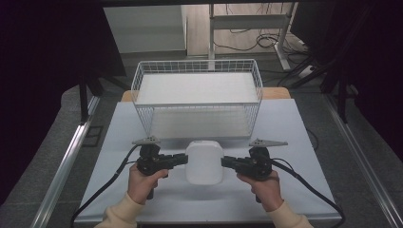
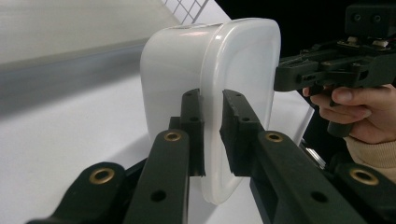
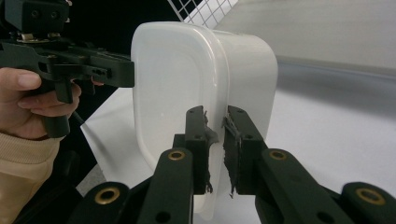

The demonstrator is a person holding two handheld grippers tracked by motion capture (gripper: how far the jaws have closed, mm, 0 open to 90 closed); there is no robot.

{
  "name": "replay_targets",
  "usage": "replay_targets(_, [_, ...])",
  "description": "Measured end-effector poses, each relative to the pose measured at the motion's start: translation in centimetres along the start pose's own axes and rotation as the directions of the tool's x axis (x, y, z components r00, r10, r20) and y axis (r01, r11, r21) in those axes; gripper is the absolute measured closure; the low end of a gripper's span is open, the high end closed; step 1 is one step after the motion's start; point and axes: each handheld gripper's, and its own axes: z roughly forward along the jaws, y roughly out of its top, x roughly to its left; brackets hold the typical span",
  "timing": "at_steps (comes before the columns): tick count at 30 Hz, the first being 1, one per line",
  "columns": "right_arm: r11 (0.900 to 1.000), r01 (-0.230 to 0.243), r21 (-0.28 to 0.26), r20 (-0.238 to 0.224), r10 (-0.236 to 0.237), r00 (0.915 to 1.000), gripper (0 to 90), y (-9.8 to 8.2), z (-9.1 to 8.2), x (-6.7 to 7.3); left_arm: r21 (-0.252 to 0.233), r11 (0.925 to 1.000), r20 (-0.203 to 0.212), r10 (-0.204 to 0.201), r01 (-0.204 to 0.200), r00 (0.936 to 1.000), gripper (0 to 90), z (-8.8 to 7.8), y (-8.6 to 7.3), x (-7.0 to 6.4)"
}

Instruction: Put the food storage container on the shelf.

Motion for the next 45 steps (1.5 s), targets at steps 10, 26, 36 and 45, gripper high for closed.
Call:
replay_targets(10, [0.999, 0.03, -0.026, -0.005, -0.03, 0.9995, 80.0, 1.8, -0.5, 0.2, -0.029, 0.9992, -0.001, 0.026, -0.026, 0.9997, 80.0, -0.6, 1.8, -0.5])
replay_targets(26, [0.995, 0.083, -0.049, 0.019, -0.082, 0.9964, 79.8, 5.6, -0.9, 0.3, -0.06, 0.9956, -0.023, 0.071, -0.072, 0.9972, 80.0, -1.1, 5.7, -0.8])
replay_targets(36, [0.99, 0.114, -0.079, 0.022, -0.112, 0.9934, 79.7, 9.0, -1.5, 0.8, -0.089, 0.9908, -0.019, 0.101, -0.102, 0.9947, 80.1, -2.2, 9.0, -1.2])
replay_targets(45, [0.988, 0.136, -0.078, 0.044, -0.133, 0.9901, 79.6, 12.3, -1.5, 0.6, -0.107, 0.9884, -0.027, 0.105, -0.108, 0.9941, 80.1, -2.3, 12.0, -0.7])
